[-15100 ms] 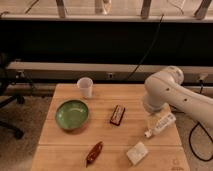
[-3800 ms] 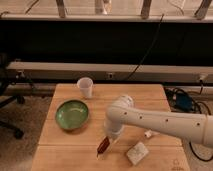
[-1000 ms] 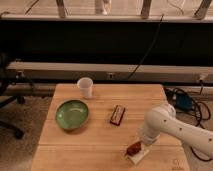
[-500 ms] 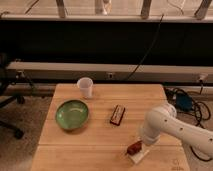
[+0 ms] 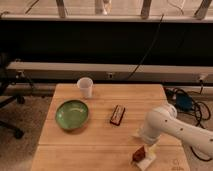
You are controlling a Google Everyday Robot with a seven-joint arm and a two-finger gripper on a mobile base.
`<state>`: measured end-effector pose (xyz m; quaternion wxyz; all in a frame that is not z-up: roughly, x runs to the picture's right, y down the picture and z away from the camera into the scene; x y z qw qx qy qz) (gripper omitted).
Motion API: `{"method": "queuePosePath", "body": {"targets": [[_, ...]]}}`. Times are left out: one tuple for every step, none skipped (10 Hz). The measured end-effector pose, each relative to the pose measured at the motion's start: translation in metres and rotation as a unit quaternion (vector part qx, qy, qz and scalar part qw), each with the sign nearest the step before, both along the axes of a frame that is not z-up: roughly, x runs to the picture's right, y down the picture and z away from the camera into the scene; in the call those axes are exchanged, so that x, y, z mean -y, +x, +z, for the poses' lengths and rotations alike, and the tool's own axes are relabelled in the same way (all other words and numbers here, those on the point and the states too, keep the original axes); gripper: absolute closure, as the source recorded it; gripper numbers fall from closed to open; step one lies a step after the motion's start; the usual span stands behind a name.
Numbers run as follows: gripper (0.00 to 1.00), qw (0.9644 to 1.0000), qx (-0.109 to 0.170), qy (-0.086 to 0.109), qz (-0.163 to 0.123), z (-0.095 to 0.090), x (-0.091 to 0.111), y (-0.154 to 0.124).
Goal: Place the pepper on the white sponge
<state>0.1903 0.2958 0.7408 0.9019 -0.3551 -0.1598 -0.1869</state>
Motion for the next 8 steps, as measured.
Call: {"method": "queuePosePath", "body": {"targets": [[0.20, 0.9999, -0.002, 0.006, -0.010, -0.011, 0.008, 0.000], [0.20, 0.9997, -0.004, 0.013, -0.018, -0.021, 0.017, -0.001], [0.20, 0.9995, -0.004, 0.018, -0.025, -0.028, 0.023, -0.002], [0.20, 0.9990, -0.003, 0.026, -0.035, -0.036, 0.031, -0.004], [0.20, 0.9987, 0.000, 0.031, -0.041, -0.040, 0.035, -0.007], [0.20, 0.9989, 0.001, 0.028, -0.037, -0.042, 0.037, -0.007], [0.20, 0.9991, 0.001, 0.026, -0.034, -0.040, 0.035, -0.004], [0.20, 0.9993, 0.003, 0.020, -0.032, -0.032, 0.026, 0.000]]}}
